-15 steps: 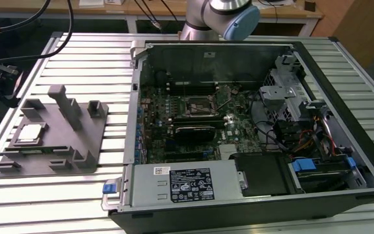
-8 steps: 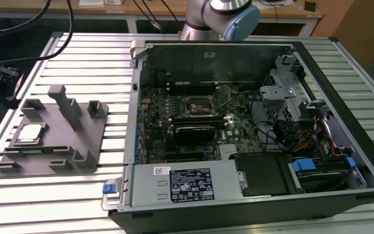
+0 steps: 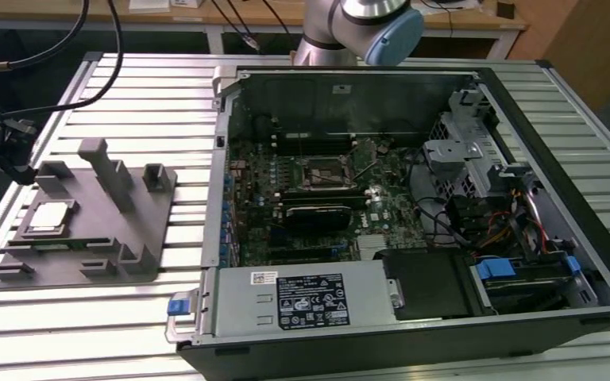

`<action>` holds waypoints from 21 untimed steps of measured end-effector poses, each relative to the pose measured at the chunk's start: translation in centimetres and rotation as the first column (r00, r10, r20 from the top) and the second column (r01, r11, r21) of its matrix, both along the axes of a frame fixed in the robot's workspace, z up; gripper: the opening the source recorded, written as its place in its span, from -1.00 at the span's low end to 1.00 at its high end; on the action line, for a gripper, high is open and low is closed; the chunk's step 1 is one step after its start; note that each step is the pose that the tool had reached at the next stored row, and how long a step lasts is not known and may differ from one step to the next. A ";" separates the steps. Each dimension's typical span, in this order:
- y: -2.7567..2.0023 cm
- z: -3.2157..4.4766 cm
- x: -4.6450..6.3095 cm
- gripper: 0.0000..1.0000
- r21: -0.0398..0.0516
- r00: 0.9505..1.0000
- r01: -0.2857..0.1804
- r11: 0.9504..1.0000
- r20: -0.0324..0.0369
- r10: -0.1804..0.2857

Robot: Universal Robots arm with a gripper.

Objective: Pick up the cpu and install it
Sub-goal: 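Pick up the cpu and move it towards the insertion slot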

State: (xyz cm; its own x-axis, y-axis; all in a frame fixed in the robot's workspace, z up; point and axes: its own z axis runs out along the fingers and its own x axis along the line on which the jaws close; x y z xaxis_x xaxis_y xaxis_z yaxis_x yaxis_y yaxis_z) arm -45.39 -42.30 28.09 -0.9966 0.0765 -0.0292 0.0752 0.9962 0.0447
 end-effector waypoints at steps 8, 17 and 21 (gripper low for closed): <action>0.00 -1.41 -0.4 -0.79 0.000 1.000 0.000 1.000 0.000 0.000; 0.00 -3.02 -0.7 -0.79 0.000 1.000 0.000 1.000 0.000 0.000; 0.00 -3.66 -0.9 -0.79 0.000 1.000 0.000 1.000 0.000 0.000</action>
State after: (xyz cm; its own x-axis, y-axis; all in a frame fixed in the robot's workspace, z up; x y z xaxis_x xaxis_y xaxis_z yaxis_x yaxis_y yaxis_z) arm -46.25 -42.30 24.43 -0.9966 0.0765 -0.0291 0.0752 0.9962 0.0447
